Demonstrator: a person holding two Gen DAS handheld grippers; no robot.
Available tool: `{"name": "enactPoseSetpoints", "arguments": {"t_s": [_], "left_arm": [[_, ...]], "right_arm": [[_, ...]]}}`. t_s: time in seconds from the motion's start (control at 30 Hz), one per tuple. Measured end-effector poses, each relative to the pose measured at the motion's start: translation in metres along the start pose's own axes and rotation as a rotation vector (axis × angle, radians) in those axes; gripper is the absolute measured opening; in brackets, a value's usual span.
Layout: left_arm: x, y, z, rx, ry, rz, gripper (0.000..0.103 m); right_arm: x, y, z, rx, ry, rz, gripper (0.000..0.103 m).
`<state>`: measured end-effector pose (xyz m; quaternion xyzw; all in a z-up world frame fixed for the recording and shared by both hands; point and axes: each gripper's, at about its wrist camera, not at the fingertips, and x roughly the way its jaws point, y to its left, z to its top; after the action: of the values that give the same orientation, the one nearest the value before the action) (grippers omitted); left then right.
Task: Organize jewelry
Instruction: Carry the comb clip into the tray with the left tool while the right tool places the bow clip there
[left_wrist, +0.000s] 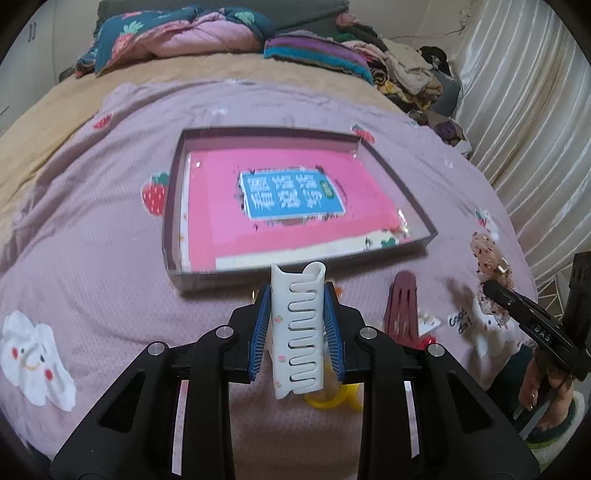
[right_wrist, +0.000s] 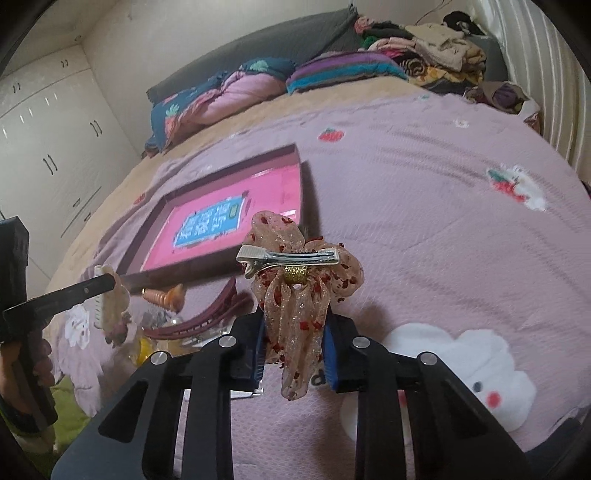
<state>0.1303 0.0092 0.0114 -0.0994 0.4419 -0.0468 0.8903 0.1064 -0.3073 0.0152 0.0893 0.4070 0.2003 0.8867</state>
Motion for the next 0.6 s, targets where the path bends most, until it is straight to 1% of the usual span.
{"name": "enactPoseSetpoints", "arguments": {"t_s": [0.13, 0.27, 0.5, 0.6], "left_arm": [[-0.003, 0.001, 0.013, -0.007, -0.025, -0.001, 0.020], [-0.004, 0.006, 0.024, -0.019, -0.048, 0.003, 0.020], [-0.001, 0.020, 0.045, -0.059, -0.078, 0.011, 0.020], [0.002, 0.026, 0.053, -0.075, -0.085, 0.016, 0.020]], "right_arm": [[-0.008, 0.000, 0.009, -0.015, -0.029, 0.000, 0.024], [-0.008, 0.007, 0.019, -0.039, -0.029, 0.019, 0.024], [-0.001, 0.029, 0.047, -0.086, -0.039, 0.086, 0.024], [0.007, 0.040, 0.061, -0.110, -0.047, 0.095, 0.024]]}}
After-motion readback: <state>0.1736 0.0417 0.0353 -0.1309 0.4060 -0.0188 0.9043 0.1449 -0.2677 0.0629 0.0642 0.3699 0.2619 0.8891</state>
